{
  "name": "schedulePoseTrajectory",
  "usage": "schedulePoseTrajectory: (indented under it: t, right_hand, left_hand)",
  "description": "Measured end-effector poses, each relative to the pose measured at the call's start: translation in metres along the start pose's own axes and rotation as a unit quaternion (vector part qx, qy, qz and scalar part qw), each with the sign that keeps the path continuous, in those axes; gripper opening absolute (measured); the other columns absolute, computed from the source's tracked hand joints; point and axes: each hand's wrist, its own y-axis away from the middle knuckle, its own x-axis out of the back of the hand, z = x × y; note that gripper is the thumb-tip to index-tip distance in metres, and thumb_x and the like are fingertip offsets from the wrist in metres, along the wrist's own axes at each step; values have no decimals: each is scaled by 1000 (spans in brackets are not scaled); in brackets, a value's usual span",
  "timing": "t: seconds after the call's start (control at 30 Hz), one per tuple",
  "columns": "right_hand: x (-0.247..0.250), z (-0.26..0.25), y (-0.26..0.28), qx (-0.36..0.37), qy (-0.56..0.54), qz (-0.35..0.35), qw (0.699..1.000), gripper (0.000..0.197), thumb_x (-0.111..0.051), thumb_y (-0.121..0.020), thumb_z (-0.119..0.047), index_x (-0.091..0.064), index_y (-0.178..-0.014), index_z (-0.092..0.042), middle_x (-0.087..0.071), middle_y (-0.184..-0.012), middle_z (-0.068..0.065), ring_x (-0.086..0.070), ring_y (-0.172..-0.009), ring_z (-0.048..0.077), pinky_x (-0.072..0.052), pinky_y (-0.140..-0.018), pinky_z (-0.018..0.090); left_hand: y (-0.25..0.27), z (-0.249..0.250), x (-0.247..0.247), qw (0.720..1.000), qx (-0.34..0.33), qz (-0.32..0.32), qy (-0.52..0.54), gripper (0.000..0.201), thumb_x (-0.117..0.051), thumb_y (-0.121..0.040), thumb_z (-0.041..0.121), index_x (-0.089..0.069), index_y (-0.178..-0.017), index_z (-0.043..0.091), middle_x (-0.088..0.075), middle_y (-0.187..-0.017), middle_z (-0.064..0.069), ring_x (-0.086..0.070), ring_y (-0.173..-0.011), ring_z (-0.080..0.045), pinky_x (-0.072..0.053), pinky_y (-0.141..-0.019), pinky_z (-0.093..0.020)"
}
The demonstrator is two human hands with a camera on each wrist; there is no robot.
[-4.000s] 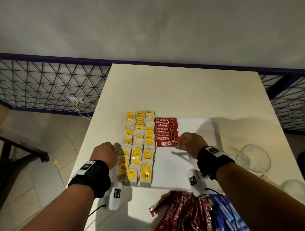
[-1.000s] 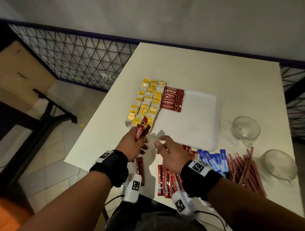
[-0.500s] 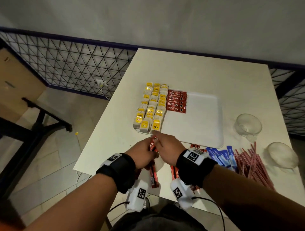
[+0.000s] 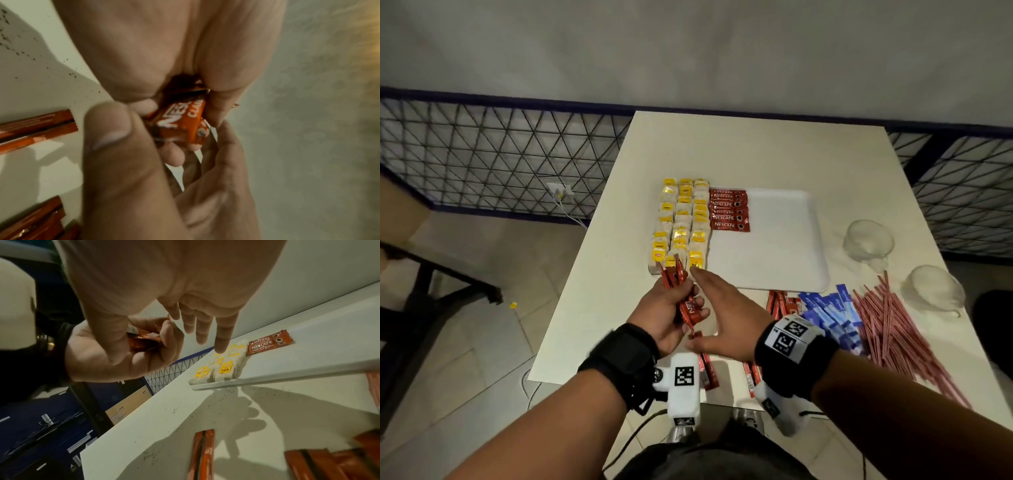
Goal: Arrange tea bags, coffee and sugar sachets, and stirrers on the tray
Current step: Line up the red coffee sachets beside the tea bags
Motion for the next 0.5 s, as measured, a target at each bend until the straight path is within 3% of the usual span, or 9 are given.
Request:
schedulePoseTrajectory:
  t: [0.07, 0.17, 0.23, 0.27, 0.3, 0.37, 0.4, 0.43, 0.5]
  right_hand:
    - [-2, -3, 2, 1, -29, 18, 999, 109, -76, -75, -39, -1, -153, -27, -13, -158, -8, -29, -139, 9, -27, -109, 19]
    - [-1, 5, 8, -42, -58, 34, 997, 104, -78, -73, -43, -12, -152, -26, -24, -154, -5, -33, -137, 11, -32, -111, 28]
    - [8, 23, 18, -116, -26, 38, 992, 89, -75, -71, -53, -32, -144, -24, -38, -141, -3, -43, -127, 14, -39, -103, 31]
    - [15, 31, 24, -161, 33, 19, 986, 72, -68, -76, -56, -43, -134, -21, -46, -131, -1, -49, -119, 16, -42, -95, 30]
    - [22, 38, 30, -202, 109, -22, 973, 56, -58, -84, -57, -51, -123, -17, -54, -123, 2, -54, -112, 20, -44, -86, 29]
    - [27, 50, 38, -257, 212, -135, 933, 48, -43, -93, -53, -59, -109, -10, -62, -112, 8, -59, -102, 24, -44, -78, 30]
    - [25, 53, 40, -269, 221, -184, 919, 48, -41, -93, -52, -61, -104, -9, -64, -105, 8, -61, -96, 22, -46, -75, 29]
    - [21, 55, 41, -279, 214, -217, 911, 47, -43, -92, -52, -62, -98, -10, -64, -96, 6, -62, -90, 20, -48, -71, 28]
    - [10, 60, 40, -290, 207, -253, 899, 42, -46, -92, -51, -60, -92, -11, -59, -82, 2, -60, -81, 17, -49, -68, 26]
  left_hand:
    - [1, -3, -1, 1000, 3, -16, 12, 19, -50, -96, 6, -57, -114, 10, -59, -80, -8, -61, -66, -18, -57, -63, -35]
    - [4, 0, -5, 1000, 23, -4, 10, 8, -51, -93, 0, -55, -97, 6, -56, -71, -7, -56, -57, -16, -55, -56, -32]
    - [1, -1, -1, 994, 45, 52, -81, 12, -48, -92, -2, -50, -85, 7, -49, -66, -8, -47, -51, -17, -47, -47, -28]
    - [-1, -3, 4, 976, 46, 88, -196, 14, -48, -93, 2, -50, -81, 9, -47, -65, -8, -44, -49, -18, -42, -46, -27]
    - [-5, -8, 10, 927, 49, 112, -355, 15, -51, -93, 13, -53, -78, 11, -49, -64, -7, -44, -48, -19, -40, -48, -26]
    - [-7, -23, 18, 754, 67, 92, -647, 28, -60, -89, 43, -66, -84, 17, -63, -75, -2, -58, -61, -19, -42, -58, -24]
    - [-8, -32, 20, 693, 83, 79, -712, 37, -64, -84, 54, -69, -92, 19, -67, -85, 1, -62, -75, -18, -44, -66, -24]
    - [-7, -40, 20, 670, 100, 69, -733, 43, -67, -79, 59, -69, -98, 21, -67, -92, 4, -62, -83, -16, -44, -71, -22]
    - [-6, -55, 17, 690, 117, 64, -712, 41, -72, -74, 60, -67, -96, 26, -63, -87, 11, -58, -80, -9, -42, -70, -19]
